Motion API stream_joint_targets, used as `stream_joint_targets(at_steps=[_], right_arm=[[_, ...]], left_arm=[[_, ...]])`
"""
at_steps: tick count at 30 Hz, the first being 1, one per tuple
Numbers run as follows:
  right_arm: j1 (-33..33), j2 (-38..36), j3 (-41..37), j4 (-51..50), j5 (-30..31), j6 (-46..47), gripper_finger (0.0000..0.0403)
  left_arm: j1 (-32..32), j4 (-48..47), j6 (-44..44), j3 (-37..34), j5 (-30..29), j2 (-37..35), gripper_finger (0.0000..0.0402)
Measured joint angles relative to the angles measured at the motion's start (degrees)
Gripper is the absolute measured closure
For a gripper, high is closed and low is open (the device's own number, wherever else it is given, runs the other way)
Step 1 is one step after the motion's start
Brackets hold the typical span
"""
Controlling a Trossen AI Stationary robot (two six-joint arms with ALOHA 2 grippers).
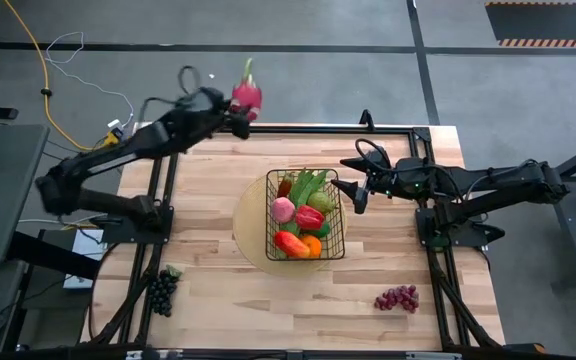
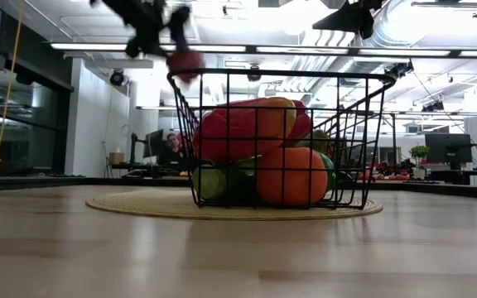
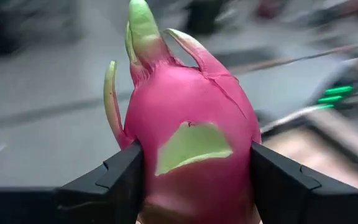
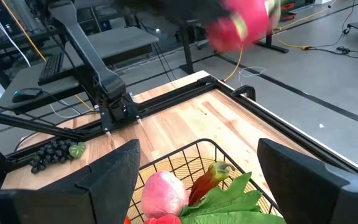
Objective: Build produce basket
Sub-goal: Put the dragonfruit into the wire basket
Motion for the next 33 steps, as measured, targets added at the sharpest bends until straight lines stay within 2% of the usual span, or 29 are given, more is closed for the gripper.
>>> stream_joint_targets(at_steps=[5, 9, 12, 15, 19, 24, 27, 33], right_arm=[[0.0, 0.0, -0.02, 0.01, 0.0, 0.0, 0.0089], [0.0, 0.0, -0.02, 0.81, 0.0, 0.0, 0.0089], [0.0, 0.0, -0.02, 2.63, -0.23, -0.05, 0.0089], [0.0, 0.0, -0.02, 4.04, -0.3, -0.44, 0.0089], [0.02, -0.05, -0.01, 4.5, -0.42, -0.46, 0.0089], [0.02, -1.36, 2.37, 6.66, -0.42, -1.7, 0.0089], [0.02, -2.68, 4.58, 6.82, -0.39, -4.3, 0.0089], [0.0, -4.56, 6.93, 6.76, -0.35, -7.89, 0.0089]], left_arm=[[-8.46, 3.52, 5.93, 0.09, 6.38, -9.83, 0.017], [-17.44, 3.58, 7.89, 0.11, 6.25, -13.46, 0.017], [-24.16, 3.57, 8.68, 0.13, 2.99, -13.51, 0.017], [-29.45, 3.6, 8.68, 0.13, -1.86, -11.99, 0.017], [-32.64, 5.61, 8.69, 0.13, -6.6, -10.32, 0.017], [-34.42, 6.28, 11.91, 1.17, -6.78, -6.99, 0.017], [-34.42, 4.21, 13.43, 3.46, -6.43, -2.19, 0.017], [-32.86, 3.49, 19.99, 10.07, -1.41, 9.24, 0.017]])
